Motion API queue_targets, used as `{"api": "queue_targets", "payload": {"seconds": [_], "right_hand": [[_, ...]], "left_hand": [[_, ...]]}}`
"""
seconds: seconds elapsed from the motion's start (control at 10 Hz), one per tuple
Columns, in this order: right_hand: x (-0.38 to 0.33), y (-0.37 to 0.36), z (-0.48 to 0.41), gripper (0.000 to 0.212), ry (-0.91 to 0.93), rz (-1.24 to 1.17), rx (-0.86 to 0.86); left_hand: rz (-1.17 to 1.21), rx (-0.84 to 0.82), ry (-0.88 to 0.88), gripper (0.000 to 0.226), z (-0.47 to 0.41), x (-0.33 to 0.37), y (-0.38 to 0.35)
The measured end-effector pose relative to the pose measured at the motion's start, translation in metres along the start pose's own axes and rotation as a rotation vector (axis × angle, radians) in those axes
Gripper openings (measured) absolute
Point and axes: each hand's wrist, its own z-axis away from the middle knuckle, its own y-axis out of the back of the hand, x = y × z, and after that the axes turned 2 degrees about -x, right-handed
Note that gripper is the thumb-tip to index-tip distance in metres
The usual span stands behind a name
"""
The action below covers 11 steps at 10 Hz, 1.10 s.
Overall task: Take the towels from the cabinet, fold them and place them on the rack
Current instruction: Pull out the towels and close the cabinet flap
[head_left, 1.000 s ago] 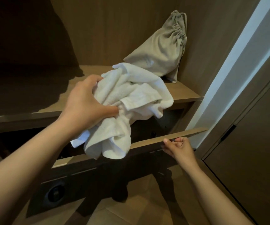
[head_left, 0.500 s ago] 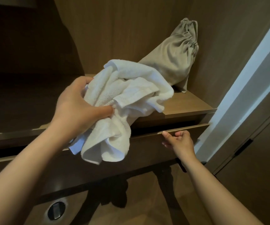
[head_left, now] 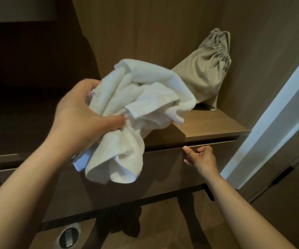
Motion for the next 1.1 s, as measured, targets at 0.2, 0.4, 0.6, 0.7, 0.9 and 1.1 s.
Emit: {"api": "queue_targets", "payload": {"seconds": [0.2, 0.4, 0.6, 0.7, 0.9, 1.1], "right_hand": [[-0.011, 0.012, 0.037, 0.041, -0.013, 0.211, -0.135], [-0.066, 0.022, 0.079, 0.039, 0.019, 0.073, -0.251], [-0.155, 0.025, 0.100, 0.074, -0.315, -0.538, -0.383], [-0.205, 0.033, 0.120, 0.085, -0.389, -0.492, -0.252], [-0.322, 0.066, 0.163, 0.082, -0.338, -0.401, -0.204], [-0.458, 0.106, 0.182, 0.034, -0.283, -0.327, -0.239]], "left_hand": [[-0.029, -0.133, 0.034, 0.072, 0.007, 0.001, -0.013], [-0.015, -0.221, 0.159, 0.081, 0.002, 0.013, -0.020], [0.045, -0.351, 0.308, 0.078, -0.022, 0.066, -0.007], [0.066, -0.396, 0.357, 0.076, -0.031, 0.104, 0.008], [0.093, -0.407, 0.393, 0.075, -0.062, 0.214, 0.064], [0.050, -0.397, 0.335, 0.079, -0.115, 0.346, 0.134]]}}
